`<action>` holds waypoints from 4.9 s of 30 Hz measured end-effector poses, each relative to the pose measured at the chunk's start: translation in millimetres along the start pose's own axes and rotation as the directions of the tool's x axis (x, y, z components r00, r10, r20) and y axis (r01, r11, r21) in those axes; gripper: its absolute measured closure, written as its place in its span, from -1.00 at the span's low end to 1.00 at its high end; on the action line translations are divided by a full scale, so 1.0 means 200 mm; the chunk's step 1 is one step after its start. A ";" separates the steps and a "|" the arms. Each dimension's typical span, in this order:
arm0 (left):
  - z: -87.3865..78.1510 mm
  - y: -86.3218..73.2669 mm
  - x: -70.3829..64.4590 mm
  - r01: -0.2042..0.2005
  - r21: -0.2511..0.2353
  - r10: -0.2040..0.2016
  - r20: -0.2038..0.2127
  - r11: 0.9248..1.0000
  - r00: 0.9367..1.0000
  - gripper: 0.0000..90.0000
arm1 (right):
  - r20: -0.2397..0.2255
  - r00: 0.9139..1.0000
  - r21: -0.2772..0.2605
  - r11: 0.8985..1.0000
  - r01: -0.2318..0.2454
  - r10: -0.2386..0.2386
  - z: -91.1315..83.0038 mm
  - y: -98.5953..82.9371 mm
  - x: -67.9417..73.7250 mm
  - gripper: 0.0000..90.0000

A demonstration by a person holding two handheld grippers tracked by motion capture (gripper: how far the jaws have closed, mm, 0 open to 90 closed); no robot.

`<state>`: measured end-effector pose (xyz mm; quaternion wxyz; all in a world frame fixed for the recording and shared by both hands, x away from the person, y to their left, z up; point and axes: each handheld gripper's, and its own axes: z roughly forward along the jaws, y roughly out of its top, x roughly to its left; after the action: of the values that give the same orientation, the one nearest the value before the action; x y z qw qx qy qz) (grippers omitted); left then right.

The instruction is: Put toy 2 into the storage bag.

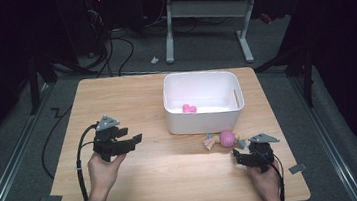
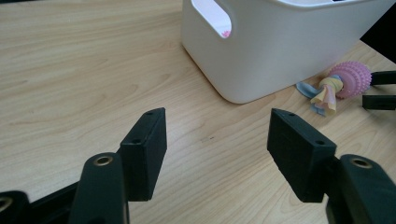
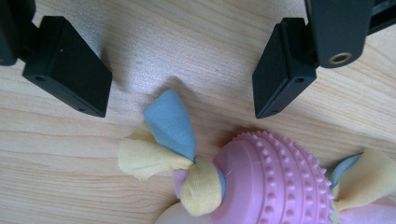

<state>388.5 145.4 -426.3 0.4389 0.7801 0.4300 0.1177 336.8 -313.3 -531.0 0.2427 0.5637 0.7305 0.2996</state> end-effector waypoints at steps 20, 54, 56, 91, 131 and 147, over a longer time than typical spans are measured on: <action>0.05 -0.17 0.04 0.064 0.034 -0.064 0.009 0.997 0.998 -0.16 | 0.000 1.000 -0.001 1.000 0.003 -0.003 0.00 0.00 0.00 -0.56; 0.27 -0.36 0.01 0.036 0.135 -0.024 -0.089 0.990 0.996 -0.21 | 0.000 1.000 -0.002 1.000 0.007 -0.007 0.00 0.00 0.00 -0.55; 0.28 -0.37 0.01 0.032 0.140 -0.018 -0.098 0.990 0.995 -0.21 | 0.000 1.000 -0.001 1.000 0.006 -0.006 0.00 0.00 0.00 -0.56; 0.35 -0.44 -0.02 -0.064 0.089 0.080 -0.193 0.994 0.978 -0.37 | -0.036 0.999 0.061 0.997 0.037 -0.035 -0.03 0.01 -0.01 -0.50; 0.35 -0.44 -0.01 -0.055 0.082 0.070 -0.189 0.995 0.980 -0.38 | -0.078 0.985 0.019 0.988 0.155 -0.154 -0.03 0.31 0.16 -0.32; 0.34 -0.44 -0.01 -0.043 0.074 0.056 -0.178 0.996 0.982 -0.38 | -0.037 0.983 0.061 0.981 0.182 -0.180 0.05 0.29 0.15 -0.26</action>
<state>376.1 126.2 -535.6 0.3674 0.7916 0.4524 0.1835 376.3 -272.1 -497.1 0.2394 0.4976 0.7917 0.2613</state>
